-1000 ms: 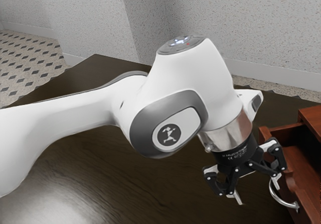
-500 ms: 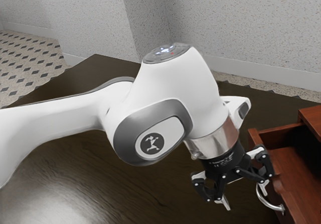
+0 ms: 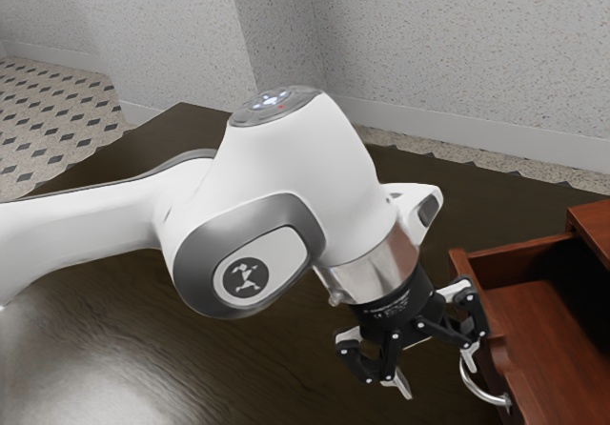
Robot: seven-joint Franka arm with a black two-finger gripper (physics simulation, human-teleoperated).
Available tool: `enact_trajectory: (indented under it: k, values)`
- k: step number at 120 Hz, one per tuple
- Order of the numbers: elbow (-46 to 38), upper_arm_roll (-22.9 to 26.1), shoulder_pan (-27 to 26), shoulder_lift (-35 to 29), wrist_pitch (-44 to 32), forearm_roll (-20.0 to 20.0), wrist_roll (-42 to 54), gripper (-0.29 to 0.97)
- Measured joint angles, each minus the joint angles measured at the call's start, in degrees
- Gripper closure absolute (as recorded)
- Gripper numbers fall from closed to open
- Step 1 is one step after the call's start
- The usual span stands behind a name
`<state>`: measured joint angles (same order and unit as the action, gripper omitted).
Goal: Pull the drawer handle with one arm to open the drawer
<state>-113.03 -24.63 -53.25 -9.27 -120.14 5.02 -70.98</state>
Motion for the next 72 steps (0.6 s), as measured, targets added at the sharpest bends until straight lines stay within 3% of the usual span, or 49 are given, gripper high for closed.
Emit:
enact_trajectory:
  k: [45, 72]
  values:
    - [-5.05, -0.11, 0.58, -5.72, -1.33, -2.39, -0.69, 0.19]
    - [-3.63, -0.2, 0.33, -7.06, -1.52, -3.21, -1.1, 0.19]
